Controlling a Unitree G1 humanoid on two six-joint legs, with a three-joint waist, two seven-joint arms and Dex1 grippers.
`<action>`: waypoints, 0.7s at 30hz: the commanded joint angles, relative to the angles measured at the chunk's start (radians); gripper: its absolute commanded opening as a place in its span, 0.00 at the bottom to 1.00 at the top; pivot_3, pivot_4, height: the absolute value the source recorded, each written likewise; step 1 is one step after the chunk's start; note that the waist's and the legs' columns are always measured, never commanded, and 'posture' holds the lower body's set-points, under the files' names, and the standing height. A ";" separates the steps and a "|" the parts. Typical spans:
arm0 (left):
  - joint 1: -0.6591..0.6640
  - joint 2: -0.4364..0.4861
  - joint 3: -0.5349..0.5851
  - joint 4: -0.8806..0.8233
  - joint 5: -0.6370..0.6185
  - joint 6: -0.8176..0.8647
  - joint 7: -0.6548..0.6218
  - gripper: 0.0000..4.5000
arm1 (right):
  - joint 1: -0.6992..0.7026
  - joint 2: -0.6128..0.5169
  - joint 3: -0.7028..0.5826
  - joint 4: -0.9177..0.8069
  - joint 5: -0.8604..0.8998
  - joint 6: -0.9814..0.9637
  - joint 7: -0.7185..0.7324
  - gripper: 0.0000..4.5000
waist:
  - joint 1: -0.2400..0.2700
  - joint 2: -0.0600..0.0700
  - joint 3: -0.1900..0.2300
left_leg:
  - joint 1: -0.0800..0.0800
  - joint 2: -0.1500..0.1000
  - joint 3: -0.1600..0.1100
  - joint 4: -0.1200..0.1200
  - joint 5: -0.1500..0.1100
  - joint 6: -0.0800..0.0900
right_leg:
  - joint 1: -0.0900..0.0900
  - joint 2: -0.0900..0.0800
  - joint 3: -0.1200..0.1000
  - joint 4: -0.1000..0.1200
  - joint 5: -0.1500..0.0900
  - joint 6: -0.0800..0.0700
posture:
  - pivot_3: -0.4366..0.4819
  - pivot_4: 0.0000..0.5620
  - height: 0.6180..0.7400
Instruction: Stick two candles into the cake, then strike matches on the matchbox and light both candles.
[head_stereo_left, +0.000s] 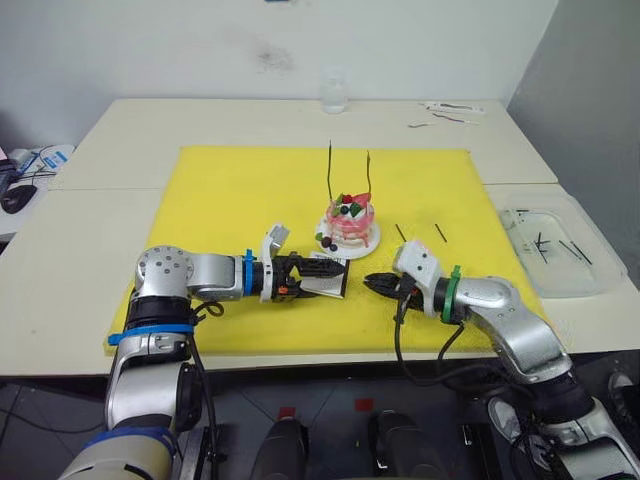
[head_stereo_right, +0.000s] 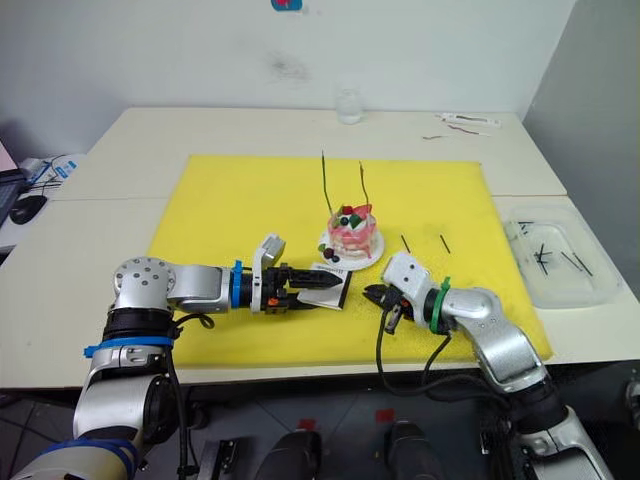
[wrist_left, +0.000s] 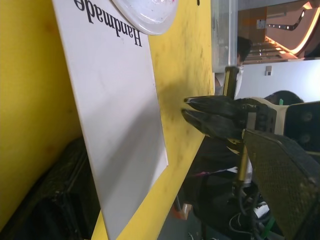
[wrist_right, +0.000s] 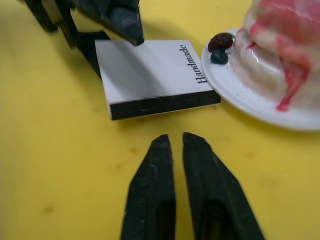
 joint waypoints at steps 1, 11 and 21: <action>0.033 0.007 -0.026 -0.018 -0.005 0.026 0.019 1.00 | 0.005 0.023 -0.067 -0.054 0.129 0.188 -0.024 0.38 | 0.000 0.000 0.000 | 0.000 0.000 0.000 0.000 0.000 0.000 | 0.000 0.000 0.000 0.000 0.000 0.000 | 0.48 0.27 1.00; 0.066 0.009 0.005 -0.050 -0.046 0.026 0.047 0.86 | -0.037 0.120 -0.169 -0.057 0.291 0.443 -0.150 0.78 | -0.002 0.000 0.000 | 0.000 0.000 0.000 0.000 0.000 0.000 | -0.001 0.001 0.000 0.000 0.000 -0.001 | 0.48 0.27 1.00; 0.124 0.040 0.006 -0.081 -0.174 0.026 0.107 0.18 | -0.032 0.063 -0.216 -0.079 0.378 0.517 -0.155 0.78 | -0.002 0.000 0.000 | -0.001 0.000 0.001 -0.001 0.000 0.000 | -0.002 0.000 0.001 -0.001 0.000 -0.001 | 0.48 0.27 1.00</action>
